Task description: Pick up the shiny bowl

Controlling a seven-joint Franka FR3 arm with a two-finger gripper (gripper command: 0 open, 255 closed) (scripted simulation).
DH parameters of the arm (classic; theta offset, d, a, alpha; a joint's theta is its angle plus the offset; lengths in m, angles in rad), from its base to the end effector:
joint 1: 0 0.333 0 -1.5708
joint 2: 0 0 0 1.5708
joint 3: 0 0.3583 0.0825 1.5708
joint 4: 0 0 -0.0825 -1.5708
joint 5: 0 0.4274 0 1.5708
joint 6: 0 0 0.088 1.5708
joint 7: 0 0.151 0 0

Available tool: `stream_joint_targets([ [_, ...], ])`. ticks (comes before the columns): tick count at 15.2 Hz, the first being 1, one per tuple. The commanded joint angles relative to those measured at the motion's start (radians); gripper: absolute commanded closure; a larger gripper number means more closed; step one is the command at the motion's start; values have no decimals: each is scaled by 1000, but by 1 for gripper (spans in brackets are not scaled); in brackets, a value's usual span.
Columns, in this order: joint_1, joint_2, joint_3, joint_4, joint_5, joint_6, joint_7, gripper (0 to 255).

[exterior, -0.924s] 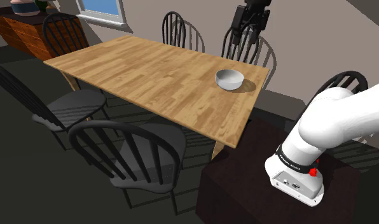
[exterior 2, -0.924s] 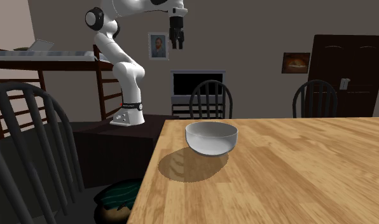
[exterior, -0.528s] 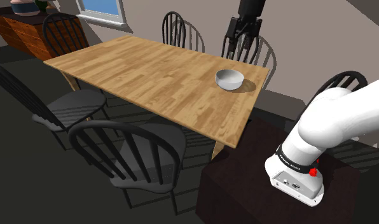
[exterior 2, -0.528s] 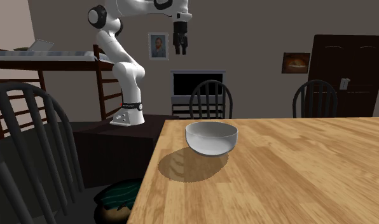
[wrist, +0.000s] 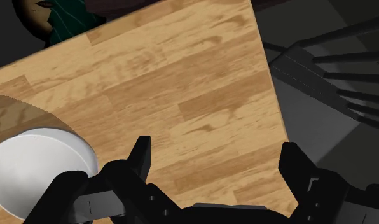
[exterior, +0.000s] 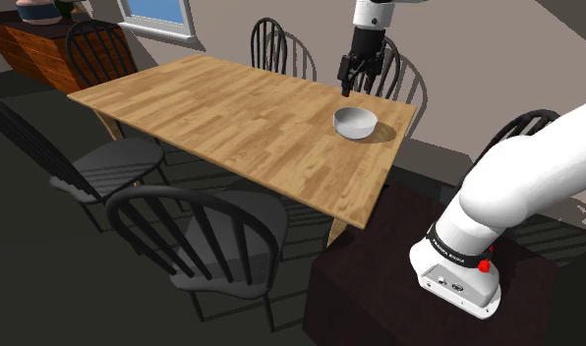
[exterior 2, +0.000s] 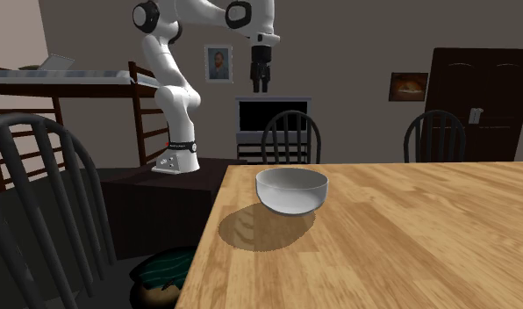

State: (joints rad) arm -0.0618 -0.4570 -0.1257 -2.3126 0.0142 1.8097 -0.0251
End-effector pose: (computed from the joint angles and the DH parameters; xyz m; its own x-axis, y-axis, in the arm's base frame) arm 0.4230 -0.0819 0.4937 0.9876 -0.1496 -0.0474 -0.1526 -0.9858 -0.0701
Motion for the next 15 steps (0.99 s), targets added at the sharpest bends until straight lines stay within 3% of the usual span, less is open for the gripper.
stream_joint_targets([
  [1,-9,50,-15,-2,-15,48,-21,0],
  [15,-63,523,-103,176,-42,313,-149,0],
])
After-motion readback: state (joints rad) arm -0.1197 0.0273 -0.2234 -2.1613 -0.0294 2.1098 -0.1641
